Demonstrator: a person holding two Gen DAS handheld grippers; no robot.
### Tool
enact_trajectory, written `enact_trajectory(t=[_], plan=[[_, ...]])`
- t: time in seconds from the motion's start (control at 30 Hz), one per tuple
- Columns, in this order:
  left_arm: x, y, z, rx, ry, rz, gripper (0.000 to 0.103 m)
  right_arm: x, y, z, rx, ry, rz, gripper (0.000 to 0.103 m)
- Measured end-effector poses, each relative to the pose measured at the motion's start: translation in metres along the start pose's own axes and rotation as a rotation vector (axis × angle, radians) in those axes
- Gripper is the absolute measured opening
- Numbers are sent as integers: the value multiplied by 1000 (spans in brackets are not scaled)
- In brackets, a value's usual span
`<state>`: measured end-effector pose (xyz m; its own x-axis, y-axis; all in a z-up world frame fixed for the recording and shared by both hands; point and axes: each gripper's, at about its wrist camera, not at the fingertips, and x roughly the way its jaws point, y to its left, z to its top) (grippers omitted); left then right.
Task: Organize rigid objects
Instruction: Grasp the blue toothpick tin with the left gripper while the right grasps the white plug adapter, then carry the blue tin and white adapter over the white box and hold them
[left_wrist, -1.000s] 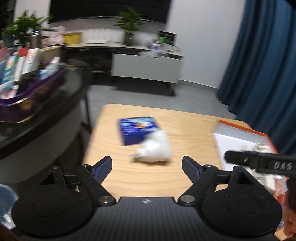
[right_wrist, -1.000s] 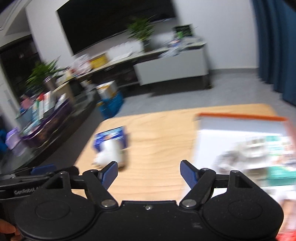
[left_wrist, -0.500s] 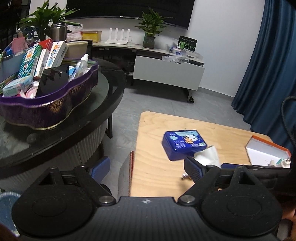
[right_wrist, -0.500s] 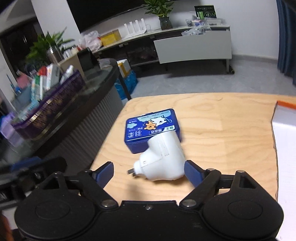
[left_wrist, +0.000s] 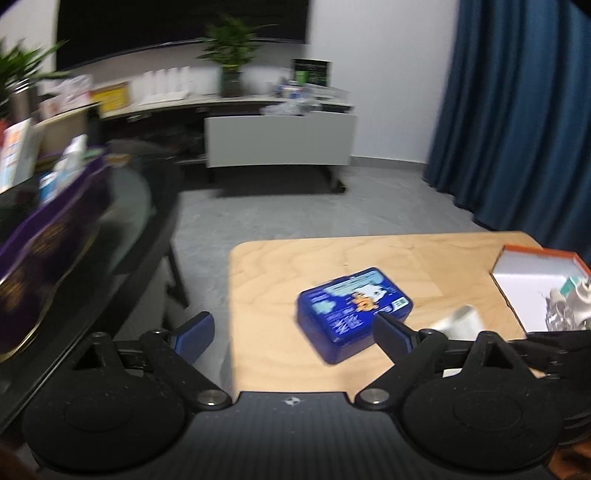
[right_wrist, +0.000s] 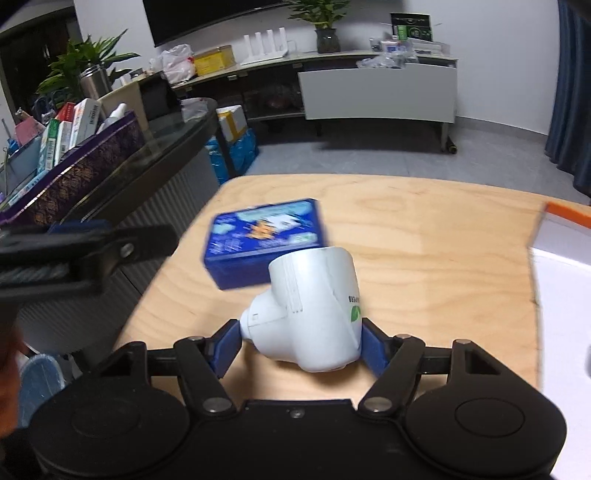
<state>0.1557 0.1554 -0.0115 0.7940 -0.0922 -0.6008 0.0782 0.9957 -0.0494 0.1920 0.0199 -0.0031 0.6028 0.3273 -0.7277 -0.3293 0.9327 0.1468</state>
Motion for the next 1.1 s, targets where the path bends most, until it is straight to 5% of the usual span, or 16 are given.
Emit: enact_trajectory(t=[0.23, 0.4, 0.57, 0.87, 1.1], plan=[[43, -25, 6, 332, -12, -91, 103, -57, -37, -22, 46, -27, -18, 81], [71, -29, 2, 420, 53, -137, 100, -95, -53, -34, 68, -56, -10, 81], [68, -24, -3, 314, 103, -182, 62, -123, -63, -40, 96, -106, -16, 81], [3, -51, -20, 140, 57, -116, 62, -164, -82, -54, 131, -186, -69, 81], [-70, -115, -22, 69, -30, -134, 62, -223, -110, -76, 141, -285, -195, 81]])
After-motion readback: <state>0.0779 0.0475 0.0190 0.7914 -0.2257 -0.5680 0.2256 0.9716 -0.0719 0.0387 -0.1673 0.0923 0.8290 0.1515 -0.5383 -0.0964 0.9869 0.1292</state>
